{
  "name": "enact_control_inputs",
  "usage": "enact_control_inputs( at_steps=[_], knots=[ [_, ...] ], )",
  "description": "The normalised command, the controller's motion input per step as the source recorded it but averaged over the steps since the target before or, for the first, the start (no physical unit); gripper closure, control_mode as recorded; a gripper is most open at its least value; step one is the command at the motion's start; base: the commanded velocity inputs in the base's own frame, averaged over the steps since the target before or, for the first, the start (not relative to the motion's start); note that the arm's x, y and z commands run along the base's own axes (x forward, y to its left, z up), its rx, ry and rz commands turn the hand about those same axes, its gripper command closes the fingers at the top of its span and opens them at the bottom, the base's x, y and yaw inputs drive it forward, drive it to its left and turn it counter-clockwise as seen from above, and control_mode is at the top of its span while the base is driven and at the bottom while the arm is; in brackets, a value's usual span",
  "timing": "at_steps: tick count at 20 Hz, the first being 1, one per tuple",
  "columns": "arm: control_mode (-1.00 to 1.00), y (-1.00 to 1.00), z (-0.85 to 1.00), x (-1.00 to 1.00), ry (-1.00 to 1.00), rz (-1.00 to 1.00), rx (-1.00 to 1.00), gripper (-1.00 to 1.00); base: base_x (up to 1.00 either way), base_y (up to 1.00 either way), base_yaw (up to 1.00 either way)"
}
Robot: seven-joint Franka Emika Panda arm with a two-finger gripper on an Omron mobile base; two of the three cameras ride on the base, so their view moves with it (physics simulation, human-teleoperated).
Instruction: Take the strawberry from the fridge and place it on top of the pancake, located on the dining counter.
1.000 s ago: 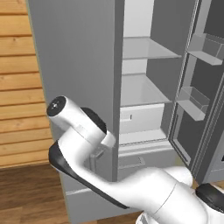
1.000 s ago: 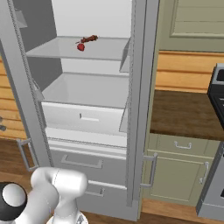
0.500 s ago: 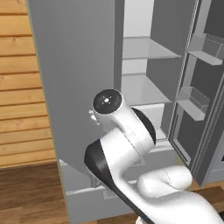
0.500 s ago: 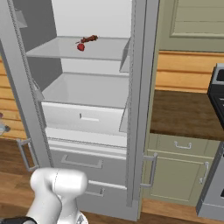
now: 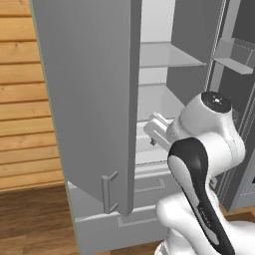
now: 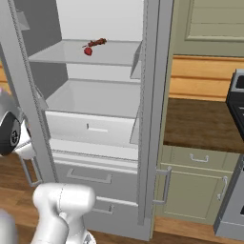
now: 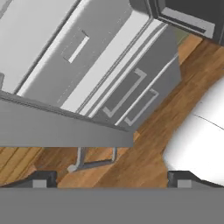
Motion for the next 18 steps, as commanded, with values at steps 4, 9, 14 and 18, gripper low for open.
enact_control_inputs(
  at_steps=[4, 9, 14, 18],
  knots=[
    [-1.0, -0.87, 0.0, 0.44, 0.05, 0.14, 0.44, -1.0, 0.0, 0.0, 0.0],
    [-1.0, -0.39, 0.0, 0.9, 0.06, 0.21, 0.48, -1.0, 0.0, 0.0, 0.0],
    [-1.0, 0.09, 0.01, 0.99, 0.01, 0.44, 0.25, -1.0, 0.0, 0.0, 0.0],
    [-1.0, 0.66, 0.0, 0.71, -0.07, 0.33, 0.02, -1.0, 0.0, 0.0, 0.0]
  ],
)
